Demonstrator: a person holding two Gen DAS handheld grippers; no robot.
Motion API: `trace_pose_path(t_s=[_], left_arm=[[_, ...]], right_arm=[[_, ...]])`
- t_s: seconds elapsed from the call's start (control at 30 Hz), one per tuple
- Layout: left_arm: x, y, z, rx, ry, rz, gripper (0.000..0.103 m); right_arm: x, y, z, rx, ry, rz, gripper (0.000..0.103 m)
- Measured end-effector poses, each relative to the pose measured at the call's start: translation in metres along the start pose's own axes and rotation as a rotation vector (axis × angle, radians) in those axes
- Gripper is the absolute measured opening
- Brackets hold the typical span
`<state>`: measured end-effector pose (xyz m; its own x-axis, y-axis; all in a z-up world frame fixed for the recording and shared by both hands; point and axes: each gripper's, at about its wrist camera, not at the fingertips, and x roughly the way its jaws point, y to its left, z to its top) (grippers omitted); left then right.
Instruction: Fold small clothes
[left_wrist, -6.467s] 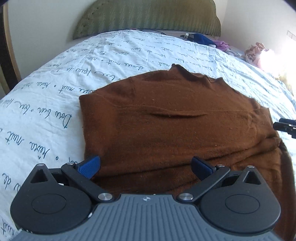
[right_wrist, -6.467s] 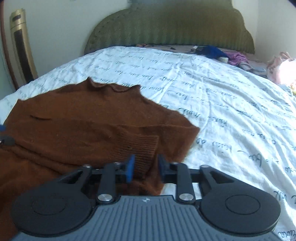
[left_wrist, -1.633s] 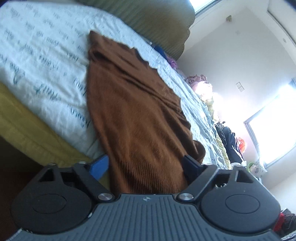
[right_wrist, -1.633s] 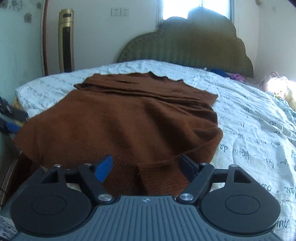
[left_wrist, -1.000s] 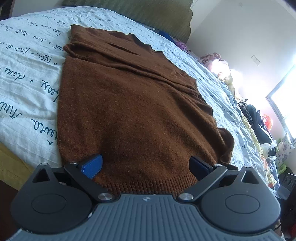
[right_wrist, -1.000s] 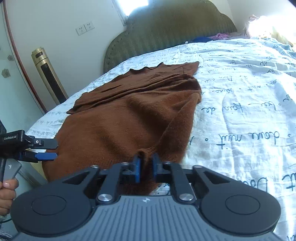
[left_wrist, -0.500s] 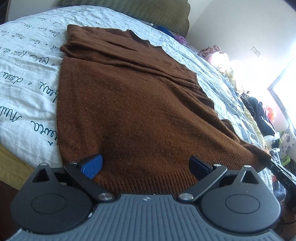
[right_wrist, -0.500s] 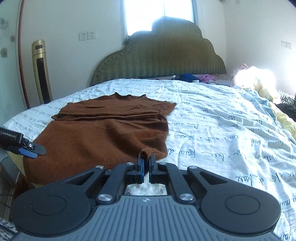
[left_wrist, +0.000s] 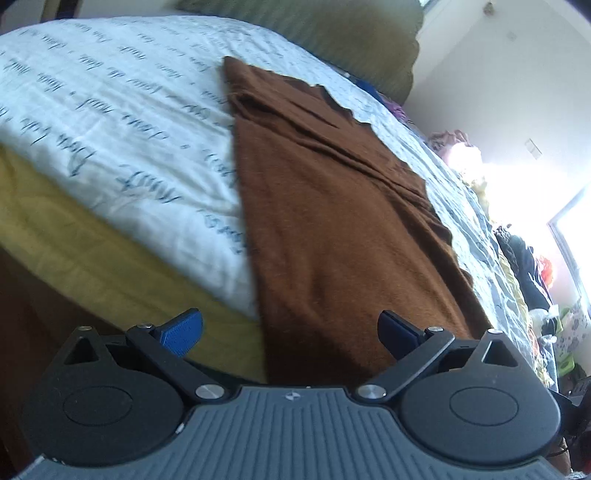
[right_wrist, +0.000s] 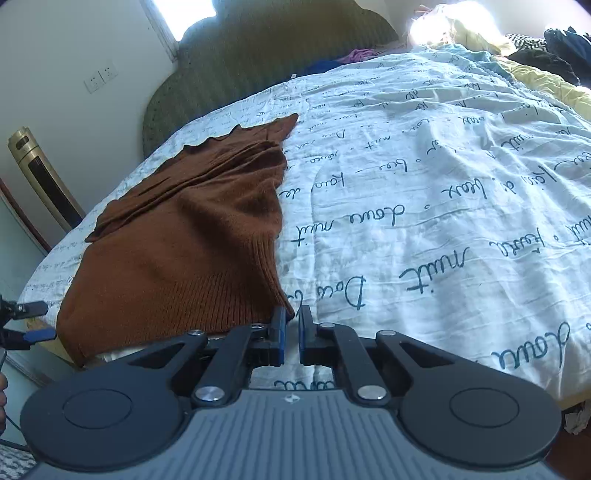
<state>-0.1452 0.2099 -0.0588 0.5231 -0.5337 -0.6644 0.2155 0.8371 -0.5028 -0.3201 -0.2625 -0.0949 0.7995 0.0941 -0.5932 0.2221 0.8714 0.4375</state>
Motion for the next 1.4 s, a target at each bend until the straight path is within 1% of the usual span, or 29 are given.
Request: trace_pose_path(t_s=[0.07, 0.17, 0.23, 0.37, 0.4, 0.43, 0.5, 0.53, 0.57, 0.6, 0.63, 0.67, 0.7, 0.73, 0.8, 0.87, 0.97, 1.07, 1.17, 1.27, 1.3, 1.33, 1.37, 1.4], left_arm=[[-0.005, 0.017, -0.004, -0.023, -0.015, -0.033, 0.100], [-0.005, 0.027, -0.009, -0.033, -0.048, -0.114, 0.100], [0.001, 0.026, -0.012, -0.013, -0.051, -0.200, 0.099], [0.019, 0.020, -0.021, 0.039, -0.035, -0.271, 0.098], [0.022, 0.017, -0.023, 0.050, -0.036, -0.277, 0.097], [0.023, 0.015, -0.025, 0.057, -0.035, -0.293, 0.093], [0.019, 0.010, -0.028, 0.083, -0.053, -0.349, 0.086], [0.017, 0.008, -0.029, 0.090, -0.062, -0.355, 0.082], [0.015, 0.007, -0.031, 0.095, -0.064, -0.370, 0.078], [0.015, 0.008, -0.031, 0.094, -0.057, -0.386, 0.061], [0.015, 0.008, -0.031, 0.087, -0.052, -0.383, 0.036], [0.017, 0.009, -0.031, 0.077, -0.040, -0.378, 0.028], [0.017, 0.012, -0.033, 0.066, -0.038, -0.382, 0.022], [0.016, 0.014, -0.034, 0.053, -0.041, -0.385, 0.020], [0.017, 0.019, -0.035, 0.018, -0.031, -0.391, 0.019], [0.016, 0.021, -0.036, 0.004, -0.027, -0.377, 0.018], [0.014, 0.024, -0.038, -0.020, -0.031, -0.378, 0.017], [0.016, 0.023, -0.041, -0.033, -0.013, -0.360, 0.016], [0.018, 0.021, -0.045, -0.040, -0.001, -0.348, 0.016], [0.019, 0.020, -0.047, -0.057, -0.006, -0.338, 0.014], [0.018, 0.019, -0.047, -0.058, -0.019, -0.331, 0.011], [0.015, 0.017, -0.047, -0.059, -0.041, -0.330, 0.010], [0.012, 0.015, -0.047, -0.057, -0.068, -0.324, 0.010], [0.008, 0.012, -0.046, -0.053, -0.089, -0.318, 0.009]], right_arm=[[0.002, -0.005, 0.005, 0.020, -0.010, 0.005, 0.006], [0.009, -0.010, 0.012, 0.046, -0.001, 0.020, 0.007], [0.011, -0.010, 0.016, 0.049, -0.001, 0.035, 0.007], [0.018, -0.008, 0.020, 0.045, 0.008, 0.045, 0.008], [0.019, -0.008, 0.021, 0.045, 0.010, 0.045, 0.009], [0.019, -0.008, 0.022, 0.045, 0.009, 0.041, 0.010], [0.019, -0.008, 0.025, 0.043, 0.008, 0.046, 0.013], [0.019, -0.008, 0.026, 0.038, 0.007, 0.046, 0.017], [0.019, -0.008, 0.028, 0.034, 0.005, 0.042, 0.026], [0.020, -0.009, 0.030, 0.034, 0.004, 0.047, 0.032], [0.020, -0.010, 0.031, 0.035, 0.004, 0.058, 0.048], [0.021, -0.010, 0.033, 0.033, 0.002, 0.069, 0.063], [0.022, -0.010, 0.034, 0.028, -0.001, 0.078, 0.068], [0.022, -0.010, 0.035, 0.022, -0.001, 0.084, 0.070], [0.024, -0.012, 0.037, 0.019, 0.004, 0.076, 0.070], [0.024, -0.017, 0.039, 0.042, 0.005, 0.084, 0.070], [0.022, -0.025, 0.041, 0.084, -0.003, 0.111, 0.070], [0.016, -0.025, 0.042, 0.091, -0.017, 0.162, 0.070], [0.020, -0.020, 0.038, 0.078, 0.016, 0.204, 0.070], [0.030, -0.011, 0.026, 0.026, 0.067, 0.248, 0.070], [0.032, -0.007, 0.022, -0.007, 0.075, 0.252, 0.069], [0.034, -0.002, 0.018, -0.053, 0.076, 0.227, 0.034], [0.037, 0.000, 0.015, -0.080, 0.082, 0.197, 0.006], [0.038, -0.002, 0.012, -0.074, 0.082, 0.201, 0.005]])
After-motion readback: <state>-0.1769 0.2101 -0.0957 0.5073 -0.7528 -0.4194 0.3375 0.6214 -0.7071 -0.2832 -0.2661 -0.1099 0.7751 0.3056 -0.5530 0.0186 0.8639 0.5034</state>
